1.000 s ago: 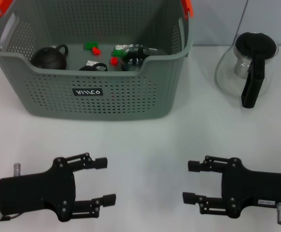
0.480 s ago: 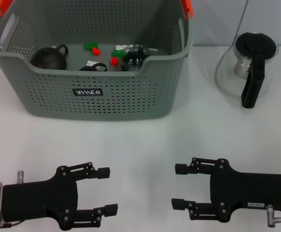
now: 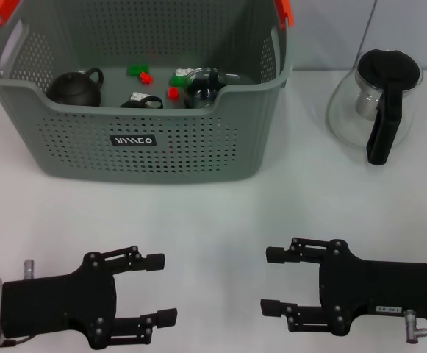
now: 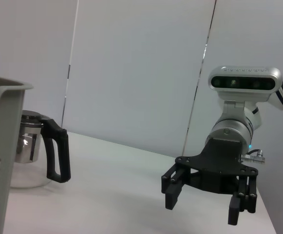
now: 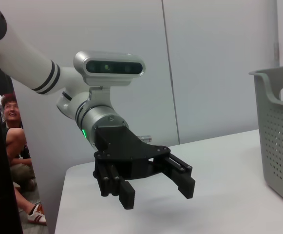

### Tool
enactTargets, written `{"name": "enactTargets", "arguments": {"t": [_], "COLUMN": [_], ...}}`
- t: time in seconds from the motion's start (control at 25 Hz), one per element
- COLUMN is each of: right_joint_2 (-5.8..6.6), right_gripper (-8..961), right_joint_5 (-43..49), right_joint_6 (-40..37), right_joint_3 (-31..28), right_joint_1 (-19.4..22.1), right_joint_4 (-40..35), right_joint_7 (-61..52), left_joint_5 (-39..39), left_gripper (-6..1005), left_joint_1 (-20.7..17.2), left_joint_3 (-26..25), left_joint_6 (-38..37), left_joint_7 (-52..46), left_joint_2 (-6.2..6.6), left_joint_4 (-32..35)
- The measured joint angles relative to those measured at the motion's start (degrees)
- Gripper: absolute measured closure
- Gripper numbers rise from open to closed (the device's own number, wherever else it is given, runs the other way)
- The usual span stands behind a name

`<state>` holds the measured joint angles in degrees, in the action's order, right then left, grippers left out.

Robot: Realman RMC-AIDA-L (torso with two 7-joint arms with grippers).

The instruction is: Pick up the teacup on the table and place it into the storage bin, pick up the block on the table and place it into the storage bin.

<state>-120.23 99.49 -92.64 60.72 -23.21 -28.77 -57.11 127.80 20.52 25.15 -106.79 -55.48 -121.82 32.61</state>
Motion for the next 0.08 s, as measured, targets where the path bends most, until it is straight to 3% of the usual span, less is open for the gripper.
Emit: {"name": "enactTargets", "arguments": {"t": [0.08], "right_joint_2": [0.00], "right_gripper": [197], "right_joint_5": [0.08], "right_joint_6": [-0.02], "right_joint_3": [-0.11], "right_joint_1": [-0.03], "right_joint_4": [0.01], "right_joint_7": [-0.10], "left_joint_5": [0.00], "left_gripper": [208], "left_joint_1": [-0.08], "left_joint_3": [-0.12], "left_joint_6": [0.01], "left_joint_7": [0.01], "left_joint_2": [0.00], "left_joint_4": [0.00]}}
